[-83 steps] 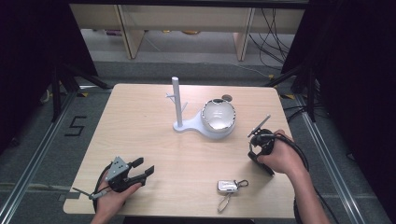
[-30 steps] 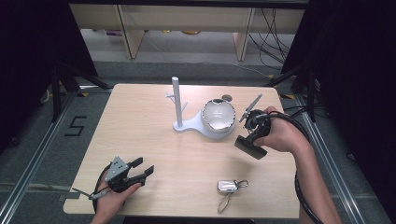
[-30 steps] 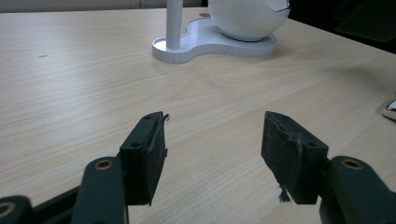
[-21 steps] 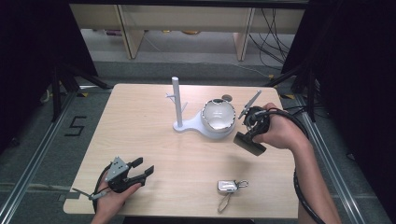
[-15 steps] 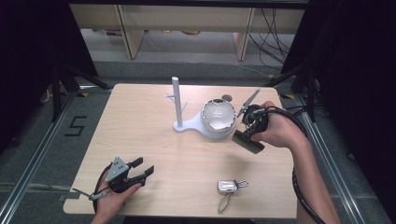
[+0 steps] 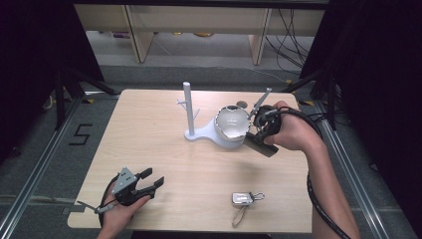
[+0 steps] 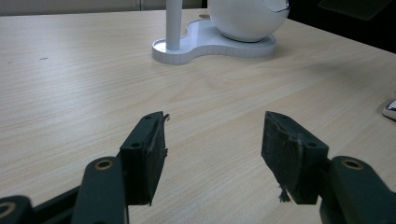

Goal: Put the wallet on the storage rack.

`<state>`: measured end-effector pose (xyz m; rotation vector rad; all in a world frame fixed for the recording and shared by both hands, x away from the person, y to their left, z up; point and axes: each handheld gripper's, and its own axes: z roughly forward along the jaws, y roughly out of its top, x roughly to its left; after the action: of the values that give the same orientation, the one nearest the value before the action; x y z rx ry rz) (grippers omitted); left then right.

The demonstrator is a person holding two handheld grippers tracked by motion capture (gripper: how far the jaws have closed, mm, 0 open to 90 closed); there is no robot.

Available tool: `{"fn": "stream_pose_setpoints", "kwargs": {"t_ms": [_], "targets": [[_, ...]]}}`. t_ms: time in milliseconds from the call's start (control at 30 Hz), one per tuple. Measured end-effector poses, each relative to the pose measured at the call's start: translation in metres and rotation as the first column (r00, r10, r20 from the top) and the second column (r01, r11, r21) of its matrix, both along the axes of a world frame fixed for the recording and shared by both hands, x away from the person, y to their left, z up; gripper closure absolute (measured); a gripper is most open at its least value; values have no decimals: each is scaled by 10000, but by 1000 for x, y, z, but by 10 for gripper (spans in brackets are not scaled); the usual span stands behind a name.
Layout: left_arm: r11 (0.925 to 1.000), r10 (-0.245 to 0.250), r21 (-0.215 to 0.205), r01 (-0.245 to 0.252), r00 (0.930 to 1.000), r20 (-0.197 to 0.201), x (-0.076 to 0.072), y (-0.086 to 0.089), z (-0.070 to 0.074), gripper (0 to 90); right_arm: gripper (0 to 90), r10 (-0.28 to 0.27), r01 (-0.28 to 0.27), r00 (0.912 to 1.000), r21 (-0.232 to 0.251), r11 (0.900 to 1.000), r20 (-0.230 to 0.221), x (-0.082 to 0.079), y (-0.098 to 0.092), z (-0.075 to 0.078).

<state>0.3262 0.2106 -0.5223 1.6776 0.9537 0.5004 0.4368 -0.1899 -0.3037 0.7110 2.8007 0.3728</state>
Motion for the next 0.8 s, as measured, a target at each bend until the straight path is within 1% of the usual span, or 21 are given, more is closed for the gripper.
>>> {"fn": "stream_pose_setpoints", "kwargs": {"t_ms": [100,167,200,267,300,333,400,500,567,633,767,800], "targets": [[10000,11,19,-11,10000,7,0,0,0,393,822,84,-84,9999,-36,10000,77,1,1,0],[10000,6,0,-6,10000,5,0,0,0,393,822,57,-57,10000,35,10000,37,2,2,0],[10000,6,-7,-6,10000,-9,0,0,0,393,822,196,-197,9998,49,9998,63,4,3,0],[10000,2,-11,-2,10000,-17,0,0,0,393,822,176,-176,9998,48,9998,72,4,3,1],[10000,0,-11,0,10000,-26,0,0,0,393,822,21,-22,10000,66,10000,30,4,4,1],[10000,47,44,-47,10000,-79,0,1,0,392,822,158,-159,9998,44,9999,126,6,5,2],[10000,43,-15,-43,10000,-58,0,1,0,392,822,228,-229,9997,55,9997,105,7,5,2],[10000,35,3,-35,10000,-60,0,1,0,392,822,316,-317,9992,18,9995,225,10,7,4],[10000,28,2,-28,10000,-61,0,1,0,392,822,284,-285,9994,27,9996,202,10,8,5],[9998,-2,-188,1,10000,-36,1,1,-1,391,822,281,-282,9993,23,9996,247,12,9,6],[9999,47,-118,-48,9999,-90,1,1,0,391,822,300,-301,9992,39,9995,281,14,10,8],[9998,-11,-196,10,10000,-35,1,1,-1,391,822,359,-360,9989,34,9993,299,15,10,9]]}}
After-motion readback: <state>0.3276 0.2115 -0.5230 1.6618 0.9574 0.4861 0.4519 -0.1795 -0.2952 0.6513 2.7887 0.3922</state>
